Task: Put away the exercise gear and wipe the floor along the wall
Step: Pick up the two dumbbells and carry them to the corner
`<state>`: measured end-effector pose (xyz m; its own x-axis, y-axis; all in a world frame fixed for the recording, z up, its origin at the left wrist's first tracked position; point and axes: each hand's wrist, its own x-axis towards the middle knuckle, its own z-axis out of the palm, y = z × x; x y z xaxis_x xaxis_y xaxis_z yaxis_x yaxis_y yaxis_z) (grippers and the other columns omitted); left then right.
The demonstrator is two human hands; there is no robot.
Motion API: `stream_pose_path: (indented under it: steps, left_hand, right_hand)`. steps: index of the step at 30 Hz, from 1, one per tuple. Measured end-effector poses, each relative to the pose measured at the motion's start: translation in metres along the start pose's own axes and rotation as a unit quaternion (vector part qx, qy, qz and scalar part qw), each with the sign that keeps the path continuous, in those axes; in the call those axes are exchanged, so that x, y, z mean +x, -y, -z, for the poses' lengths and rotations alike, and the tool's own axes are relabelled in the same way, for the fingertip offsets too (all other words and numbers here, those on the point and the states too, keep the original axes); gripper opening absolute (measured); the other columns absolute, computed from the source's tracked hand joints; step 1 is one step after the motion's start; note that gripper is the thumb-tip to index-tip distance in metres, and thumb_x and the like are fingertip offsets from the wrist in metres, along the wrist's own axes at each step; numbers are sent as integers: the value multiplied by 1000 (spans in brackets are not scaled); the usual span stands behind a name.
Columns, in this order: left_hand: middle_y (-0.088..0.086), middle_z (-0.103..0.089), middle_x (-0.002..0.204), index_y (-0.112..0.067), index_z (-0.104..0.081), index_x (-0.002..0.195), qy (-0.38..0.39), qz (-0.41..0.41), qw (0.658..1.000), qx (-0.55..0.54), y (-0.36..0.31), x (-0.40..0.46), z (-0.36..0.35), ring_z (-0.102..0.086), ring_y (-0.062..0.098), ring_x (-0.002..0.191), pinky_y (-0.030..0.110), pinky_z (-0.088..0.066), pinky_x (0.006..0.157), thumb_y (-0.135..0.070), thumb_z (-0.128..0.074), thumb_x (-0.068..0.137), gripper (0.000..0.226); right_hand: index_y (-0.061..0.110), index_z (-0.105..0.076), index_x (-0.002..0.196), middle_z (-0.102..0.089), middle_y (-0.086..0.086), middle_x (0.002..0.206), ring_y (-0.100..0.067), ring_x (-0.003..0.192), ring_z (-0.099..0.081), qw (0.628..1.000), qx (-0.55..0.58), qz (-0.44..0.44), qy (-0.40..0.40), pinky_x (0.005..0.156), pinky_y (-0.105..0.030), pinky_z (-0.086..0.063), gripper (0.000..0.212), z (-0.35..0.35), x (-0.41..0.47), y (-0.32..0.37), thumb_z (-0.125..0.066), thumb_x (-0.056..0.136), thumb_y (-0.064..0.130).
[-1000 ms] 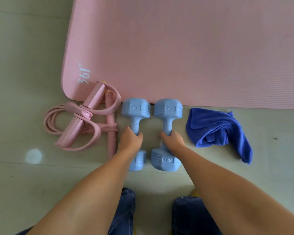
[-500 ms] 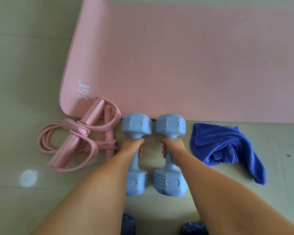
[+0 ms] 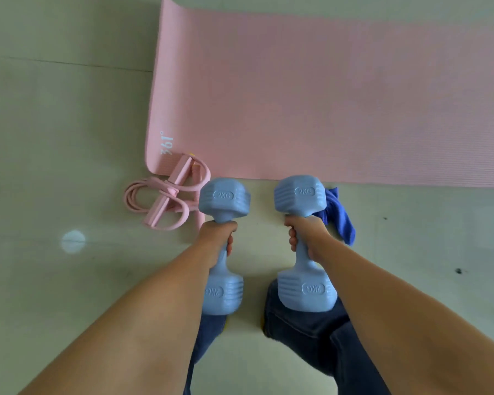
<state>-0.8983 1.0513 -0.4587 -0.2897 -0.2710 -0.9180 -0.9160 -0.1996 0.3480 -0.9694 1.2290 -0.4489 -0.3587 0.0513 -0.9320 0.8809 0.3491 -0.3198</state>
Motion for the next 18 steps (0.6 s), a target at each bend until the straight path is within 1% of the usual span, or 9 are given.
stream_pose_path:
  steps: [6, 8, 10, 14, 18]
  left_hand:
    - [8, -44, 51, -7, -44, 66, 1, 14, 1000, 28, -33, -146, 30, -36, 17, 31, 22, -33, 42, -6, -52, 79, 15]
    - [8, -44, 49, -7, -44, 64, 5, 14, 999, 47, -41, -192, 40, -36, 16, 30, 22, -32, 42, -6, -53, 79, 17]
    - [6, -43, 46, -7, -46, 66, 14, 14, 998, 65, -46, -233, 48, -36, 17, 31, 21, -33, 41, -7, -54, 80, 17]
    - [3, -42, 42, -6, -48, 71, 7, -13, 994, 109, -64, -285, 66, -35, 17, 32, 20, -33, 40, -10, -57, 80, 14]
    - [3, -41, 38, -6, -46, 65, 20, -46, 988, 148, -79, -318, 69, -35, 19, 34, 21, -33, 43, -7, -54, 79, 16]
  right_hand:
    - [10, -46, 71, -43, -6, 52, -17, 37, -37, 1000, 13, -23, 13, 43, -23, -35, 15, 21, -142, 23, -55, 81, 5]
    - [11, -45, 71, -43, -6, 53, -16, 37, -37, 999, 12, -31, 22, 44, -23, -35, 15, 28, -189, 24, -55, 80, 5]
    - [12, -43, 69, -43, -5, 52, -16, 36, -36, 999, 10, -38, 32, 45, -23, -35, 17, 35, -229, 20, -55, 79, 5]
    - [12, -40, 65, -40, -4, 48, -15, 34, -34, 999, 34, -25, 34, 44, -23, -33, 21, 49, -281, 18, -53, 78, 3]
    - [11, -41, 65, -40, -5, 47, -17, 35, -34, 999, 44, -7, 14, 44, -23, -33, 20, 72, -313, 13, -54, 78, 3]
